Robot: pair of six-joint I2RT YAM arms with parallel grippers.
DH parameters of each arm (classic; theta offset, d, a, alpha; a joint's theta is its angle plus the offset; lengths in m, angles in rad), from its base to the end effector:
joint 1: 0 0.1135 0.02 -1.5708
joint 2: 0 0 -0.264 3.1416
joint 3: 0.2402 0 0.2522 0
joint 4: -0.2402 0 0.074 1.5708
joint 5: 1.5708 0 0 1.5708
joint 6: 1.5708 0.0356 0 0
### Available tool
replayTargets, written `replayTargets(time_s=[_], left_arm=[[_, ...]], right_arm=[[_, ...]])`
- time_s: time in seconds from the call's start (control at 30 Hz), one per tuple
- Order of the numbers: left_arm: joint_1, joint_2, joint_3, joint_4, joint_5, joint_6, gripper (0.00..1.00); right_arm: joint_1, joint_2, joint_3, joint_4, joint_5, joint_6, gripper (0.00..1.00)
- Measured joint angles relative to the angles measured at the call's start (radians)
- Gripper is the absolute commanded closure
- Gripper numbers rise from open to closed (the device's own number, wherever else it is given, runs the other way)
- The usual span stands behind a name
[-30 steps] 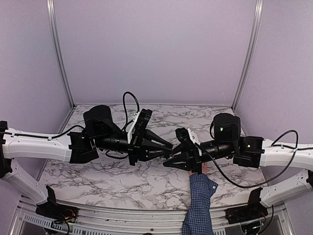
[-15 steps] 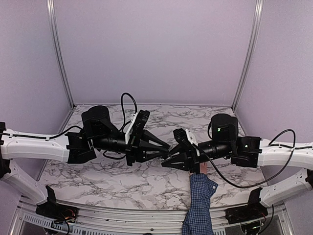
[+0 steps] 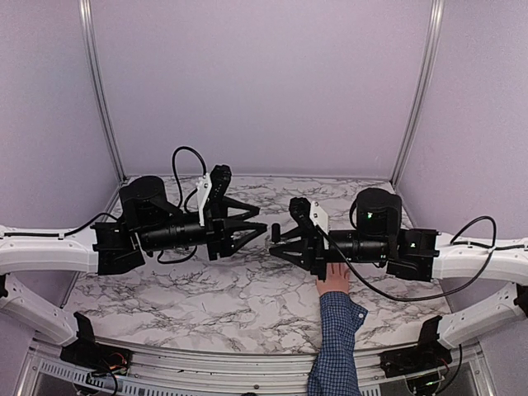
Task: Paint the nails
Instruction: Screw the nail polish bottle cap onto the nail polish bottle.
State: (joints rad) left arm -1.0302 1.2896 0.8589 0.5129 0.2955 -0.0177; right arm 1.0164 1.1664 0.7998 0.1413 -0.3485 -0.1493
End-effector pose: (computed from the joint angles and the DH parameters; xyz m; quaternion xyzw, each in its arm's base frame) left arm 0.1466 -0.2643 0.3282 0.4196 0.5335 -0.4503 0.5801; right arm 0.1324 0.2369 0.3004 -0.5142 0.5836 0.3809 0.5000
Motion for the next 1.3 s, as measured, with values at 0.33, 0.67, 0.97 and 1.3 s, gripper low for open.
replayTargets(time_s=[0.33, 0.67, 0.97, 1.3], left_arm=[[-0.082, 0.055, 0.024, -0.005, -0.252, 0.034, 0.51], [-0.082, 0.188, 0.11, -0.002, -0.424, -0.07, 0.54], [-0.09, 0.244, 0.127, 0.033, -0.483, -0.13, 0.6], [-0.089, 0.249, 0.127, 0.042, -0.495, -0.138, 0.63]], right_arm=[[0.006, 0.078, 0.008, 0.002, 0.274, 0.086, 1.0], [0.024, 0.087, 0.01, 0.05, 0.443, 0.124, 1.0], [0.025, 0.093, 0.009, 0.058, 0.504, 0.135, 1.0], [0.031, 0.124, 0.019, 0.071, 0.513, 0.165, 1.0]])
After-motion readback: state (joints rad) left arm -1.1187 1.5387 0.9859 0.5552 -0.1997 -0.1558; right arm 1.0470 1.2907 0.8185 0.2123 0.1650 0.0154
